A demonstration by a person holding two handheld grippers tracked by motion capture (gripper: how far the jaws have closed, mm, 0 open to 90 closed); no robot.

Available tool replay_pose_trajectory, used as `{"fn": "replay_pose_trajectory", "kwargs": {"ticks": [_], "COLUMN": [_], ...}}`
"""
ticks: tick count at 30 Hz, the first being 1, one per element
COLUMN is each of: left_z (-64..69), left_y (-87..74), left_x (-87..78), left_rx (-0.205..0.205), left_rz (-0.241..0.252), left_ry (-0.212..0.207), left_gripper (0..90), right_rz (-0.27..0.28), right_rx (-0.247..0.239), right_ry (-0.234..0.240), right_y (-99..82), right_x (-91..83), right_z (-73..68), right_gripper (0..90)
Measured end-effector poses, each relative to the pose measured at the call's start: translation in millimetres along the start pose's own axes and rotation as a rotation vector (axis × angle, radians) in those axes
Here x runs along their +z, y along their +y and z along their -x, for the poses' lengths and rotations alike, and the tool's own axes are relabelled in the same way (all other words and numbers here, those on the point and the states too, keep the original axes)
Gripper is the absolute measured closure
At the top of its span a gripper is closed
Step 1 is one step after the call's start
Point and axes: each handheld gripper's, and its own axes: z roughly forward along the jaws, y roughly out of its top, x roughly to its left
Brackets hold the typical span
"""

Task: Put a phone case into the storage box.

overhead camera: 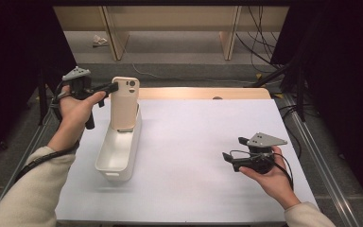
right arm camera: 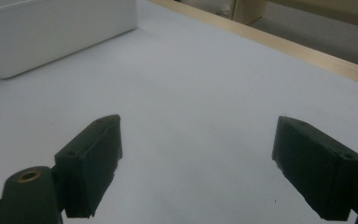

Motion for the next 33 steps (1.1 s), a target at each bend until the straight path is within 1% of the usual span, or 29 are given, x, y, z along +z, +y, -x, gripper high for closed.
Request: {"fn": "replay_pose_trajectory", "kwargs": {"ticks": [6,13,20,26,33], "left_z": [-3.1,-7.3,-14.0,-21.3,-24.3], "left_y": [1.3,0.4,-3.5,-4.8,-8.1], "left_x": [1.5,4.3,6.6,5.9,7.2], "left_rx": [-0.003,0.01,0.002,-0.005,-0.005], "left_rz": [0.002,0.0,0.0,0.009,0.007], "left_ry": [0.011,0.025,0.03,0.033,0.032], "left_gripper": [81.4,81.4,81.4,81.4,81.4], "right_rz": [0.001,0.001,0.002,0.002,0.007], "right_rx": [0.0,-0.001,0.0,0.002,0.006], "right_ry": [-0.001,0.0,-0.002,-0.003,-0.005], "right_y": [0.0,0.3,0.3,-0.4,-1.0], "right_x": [-0.3,-0.9,-1.5,-2.7,-3.7], "right_z": [0.1,-0.1,0.1,0.9,1.5], "right_gripper": [16.7,16.7,16.7,16.7,16.7]}}
